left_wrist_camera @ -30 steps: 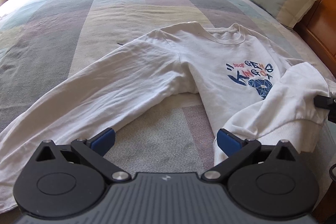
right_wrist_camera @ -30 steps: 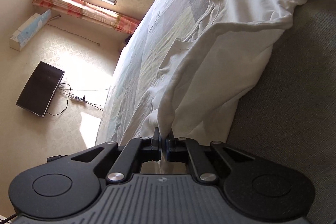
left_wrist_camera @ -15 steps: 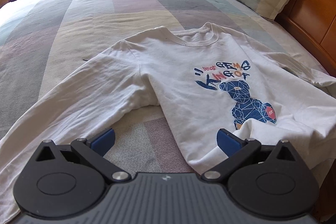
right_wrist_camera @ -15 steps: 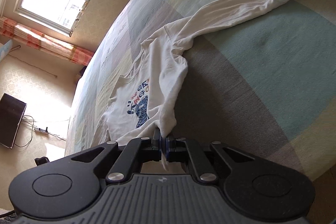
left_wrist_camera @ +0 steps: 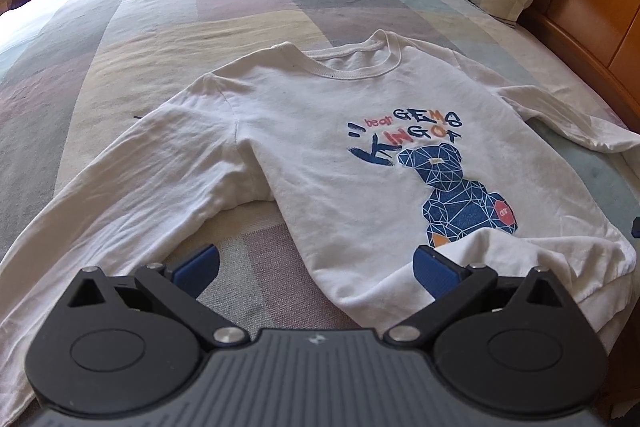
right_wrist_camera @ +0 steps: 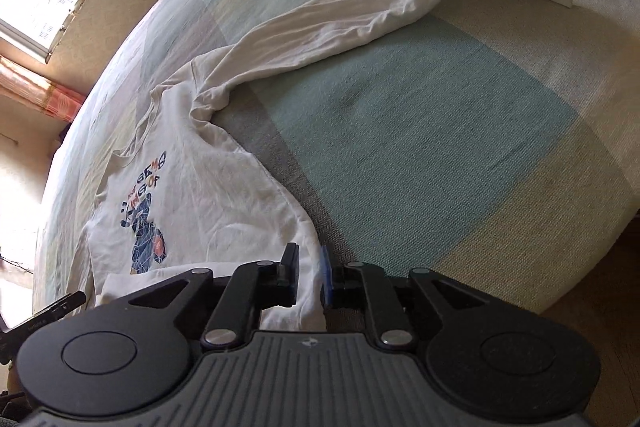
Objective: Fold clothes
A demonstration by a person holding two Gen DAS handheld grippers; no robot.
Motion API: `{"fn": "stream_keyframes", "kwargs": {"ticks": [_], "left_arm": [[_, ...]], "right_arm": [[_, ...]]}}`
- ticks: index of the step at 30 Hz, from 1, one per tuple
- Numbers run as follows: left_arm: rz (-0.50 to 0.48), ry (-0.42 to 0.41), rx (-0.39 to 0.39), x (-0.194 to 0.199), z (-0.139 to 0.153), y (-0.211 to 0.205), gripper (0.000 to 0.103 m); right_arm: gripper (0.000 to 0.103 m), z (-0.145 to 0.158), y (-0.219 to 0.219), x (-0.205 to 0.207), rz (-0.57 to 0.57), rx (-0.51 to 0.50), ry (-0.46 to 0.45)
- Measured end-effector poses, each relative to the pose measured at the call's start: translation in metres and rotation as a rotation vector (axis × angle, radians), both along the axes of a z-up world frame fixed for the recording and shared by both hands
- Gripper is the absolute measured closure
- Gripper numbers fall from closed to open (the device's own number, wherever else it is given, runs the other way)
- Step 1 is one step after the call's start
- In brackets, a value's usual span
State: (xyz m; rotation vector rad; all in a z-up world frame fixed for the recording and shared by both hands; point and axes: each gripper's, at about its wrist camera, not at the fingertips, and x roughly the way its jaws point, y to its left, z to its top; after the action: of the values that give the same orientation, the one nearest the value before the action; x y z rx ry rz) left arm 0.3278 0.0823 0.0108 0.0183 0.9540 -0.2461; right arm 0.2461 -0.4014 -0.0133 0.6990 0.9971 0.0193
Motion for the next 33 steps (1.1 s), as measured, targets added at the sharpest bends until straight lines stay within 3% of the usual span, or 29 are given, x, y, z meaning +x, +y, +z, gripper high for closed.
{"fn": "stream_keyframes", "kwargs": {"ticks": [7, 10, 14, 18, 20, 21, 22, 23, 24, 27, 33], "left_arm": [[0.02, -0.018, 0.024, -0.008, 0.011, -0.015, 0.001], [0.048, -0.026, 0.035, -0.018, 0.018, -0.019, 0.001], [0.118, -0.028, 0.061, -0.034, 0.024, -0.022, 0.001], [0.191, -0.021, 0.078, -0.052, 0.028, -0.025, 0.001], [0.221, -0.016, 0.087, -0.06, 0.028, -0.028, 0.001], [0.237, -0.01, 0.089, -0.063, 0.028, -0.029, 0.001], [0.248, -0.005, 0.089, -0.065, 0.027, -0.032, 0.001], [0.256, 0.0, 0.089, -0.067, 0.027, -0.034, 0.001], [0.261, 0.003, 0.09, -0.068, 0.027, -0.036, 0.001], [0.263, 0.004, 0.094, -0.07, 0.027, -0.044, 0.001], [0.268, 0.014, 0.084, -0.07, 0.025, -0.056, 0.001]], "right_arm": [[0.073, 0.007, -0.001, 0.044, 0.071, 0.031, -0.112], [0.062, 0.0, 0.008, 0.084, 0.14, 0.08, -0.148], [0.061, -0.02, 0.025, 0.146, 0.216, 0.18, -0.145], [0.061, -0.038, 0.051, 0.193, 0.301, 0.116, -0.125], [0.061, -0.037, 0.062, 0.2, 0.357, 0.074, -0.162], [0.062, -0.036, 0.066, 0.202, 0.383, 0.047, -0.18], [0.07, -0.034, 0.07, 0.202, 0.405, 0.017, -0.193], [0.088, -0.033, 0.073, 0.202, 0.426, -0.001, -0.201], [0.092, -0.033, 0.074, 0.203, 0.443, -0.005, -0.204], [0.094, -0.03, 0.068, 0.205, 0.462, -0.024, -0.219], [0.095, -0.02, 0.03, 0.214, 0.371, -0.034, -0.216]]}}
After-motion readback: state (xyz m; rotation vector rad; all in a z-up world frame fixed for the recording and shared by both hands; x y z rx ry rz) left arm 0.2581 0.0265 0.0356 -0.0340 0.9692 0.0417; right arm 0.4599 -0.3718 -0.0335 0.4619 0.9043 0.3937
